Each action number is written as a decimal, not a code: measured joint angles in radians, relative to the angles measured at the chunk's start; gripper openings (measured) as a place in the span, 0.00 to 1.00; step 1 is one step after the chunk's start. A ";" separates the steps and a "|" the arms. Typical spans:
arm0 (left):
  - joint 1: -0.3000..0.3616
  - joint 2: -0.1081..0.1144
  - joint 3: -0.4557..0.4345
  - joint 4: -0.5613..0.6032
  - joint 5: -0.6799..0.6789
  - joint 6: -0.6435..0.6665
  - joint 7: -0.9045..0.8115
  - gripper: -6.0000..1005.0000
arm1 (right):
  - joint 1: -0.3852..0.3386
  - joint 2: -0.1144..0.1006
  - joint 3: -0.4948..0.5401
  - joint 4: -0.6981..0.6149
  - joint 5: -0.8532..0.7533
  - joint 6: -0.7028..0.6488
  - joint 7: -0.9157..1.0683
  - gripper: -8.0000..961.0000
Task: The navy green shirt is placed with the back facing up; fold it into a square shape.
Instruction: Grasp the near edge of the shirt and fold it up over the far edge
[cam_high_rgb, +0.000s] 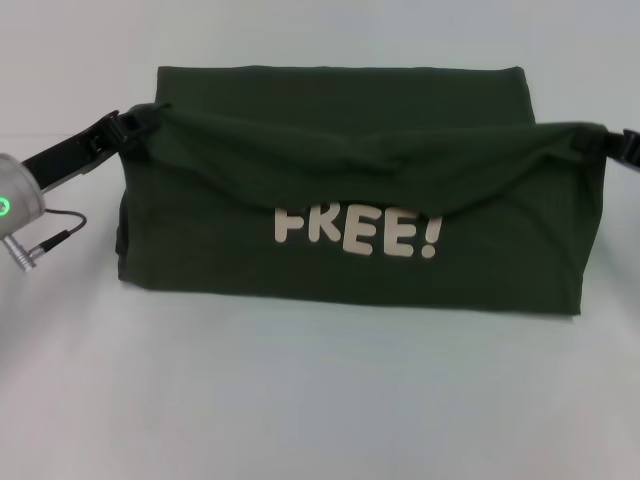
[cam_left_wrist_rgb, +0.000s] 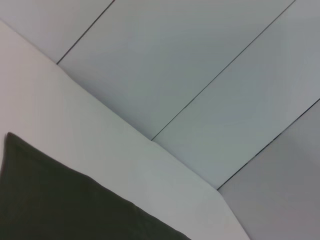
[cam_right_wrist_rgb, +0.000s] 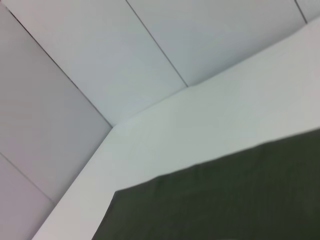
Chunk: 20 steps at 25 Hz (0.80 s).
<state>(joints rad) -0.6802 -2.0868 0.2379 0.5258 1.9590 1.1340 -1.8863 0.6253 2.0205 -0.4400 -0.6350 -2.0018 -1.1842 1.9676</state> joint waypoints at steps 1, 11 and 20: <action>-0.008 -0.004 0.000 0.000 0.000 -0.014 0.011 0.04 | 0.011 -0.002 -0.002 -0.001 -0.001 0.013 -0.006 0.05; -0.039 -0.042 0.003 -0.001 -0.006 -0.123 0.079 0.05 | 0.048 0.011 -0.135 0.001 -0.004 0.185 -0.028 0.05; -0.036 -0.052 0.003 -0.003 -0.050 -0.191 0.106 0.06 | 0.057 0.026 -0.168 0.001 0.001 0.236 -0.030 0.05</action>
<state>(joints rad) -0.7158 -2.1385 0.2408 0.5226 1.9089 0.9433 -1.7804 0.6820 2.0469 -0.6084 -0.6336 -2.0010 -0.9482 1.9377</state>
